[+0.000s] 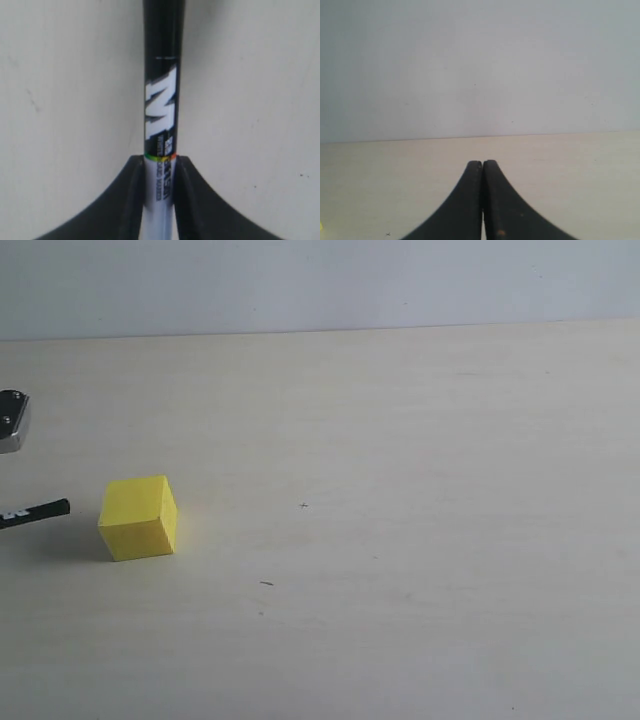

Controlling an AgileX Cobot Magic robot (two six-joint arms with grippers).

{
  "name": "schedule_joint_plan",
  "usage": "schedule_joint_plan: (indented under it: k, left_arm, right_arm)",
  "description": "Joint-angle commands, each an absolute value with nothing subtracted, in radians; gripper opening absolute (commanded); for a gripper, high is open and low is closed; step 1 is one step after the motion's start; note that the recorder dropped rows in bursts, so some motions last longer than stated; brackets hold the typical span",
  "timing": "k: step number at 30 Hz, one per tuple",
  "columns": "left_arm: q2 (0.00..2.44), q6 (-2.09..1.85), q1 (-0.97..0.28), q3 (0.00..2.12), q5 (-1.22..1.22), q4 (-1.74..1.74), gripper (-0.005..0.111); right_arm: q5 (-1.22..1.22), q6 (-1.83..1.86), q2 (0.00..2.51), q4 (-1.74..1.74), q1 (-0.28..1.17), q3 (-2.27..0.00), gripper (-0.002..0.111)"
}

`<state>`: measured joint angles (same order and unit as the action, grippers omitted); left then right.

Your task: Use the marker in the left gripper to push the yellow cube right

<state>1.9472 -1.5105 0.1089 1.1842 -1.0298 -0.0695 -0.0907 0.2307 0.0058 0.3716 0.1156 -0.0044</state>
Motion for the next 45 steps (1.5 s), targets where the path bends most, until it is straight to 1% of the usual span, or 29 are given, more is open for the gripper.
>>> schedule_joint_plan:
  k: [1, 9, 19, 22, 23, 25, 27, 32, 37, 42, 45]
  left_arm:
    - [1.947, -1.494, 0.142, 1.181, -1.041, -0.108, 0.000]
    - [1.947, -1.496, 0.138, 1.181, -1.042, -0.316, 0.000]
    - [1.950, -1.467, 0.138, 1.181, -1.077, -0.365, 0.000]
    - [1.950, -1.450, 0.138, 1.181, -1.068, -0.258, 0.000]
    - [1.950, -1.454, 0.138, 1.181, -1.066, -0.154, 0.000]
    - [1.950, -1.462, 0.138, 1.181, -1.064, -0.052, 0.000]
    - [1.950, -1.462, 0.138, 1.181, -1.005, -0.042, 0.000]
    - [1.950, -1.529, 0.056, 1.172, -0.869, 0.031, 0.000]
    - [1.950, -1.540, -0.006, 1.172, -0.870, 0.016, 0.000]
    - [1.950, -1.540, -0.118, 1.174, -0.865, -0.023, 0.000]
    - [1.950, -1.517, -0.132, 1.174, -0.847, 0.000, 0.000]
  right_arm:
    - [-0.088, 0.233, 0.000, 0.367, 0.117, 0.000, 0.000]
    - [-0.088, 0.233, 0.000, 0.367, 0.117, 0.000, 0.000]
    - [-0.088, 0.233, 0.000, 0.367, 0.117, 0.000, 0.000]
    - [-0.088, 0.233, 0.000, 0.367, 0.117, 0.000, 0.000]
    - [-0.088, 0.233, 0.000, 0.367, 0.117, 0.000, 0.000]
    - [-0.088, 0.233, 0.000, 0.367, 0.117, 0.000, 0.000]
    - [-0.088, 0.233, 0.000, 0.367, 0.117, 0.000, 0.000]
    - [-0.088, 0.233, 0.000, 0.367, 0.117, 0.000, 0.000]
    - [-0.088, 0.233, 0.000, 0.367, 0.117, 0.000, 0.000]
    - [-0.088, 0.233, 0.000, 0.367, 0.117, 0.000, 0.000]
    - [-0.088, 0.233, 0.000, 0.367, 0.117, 0.000, 0.000]
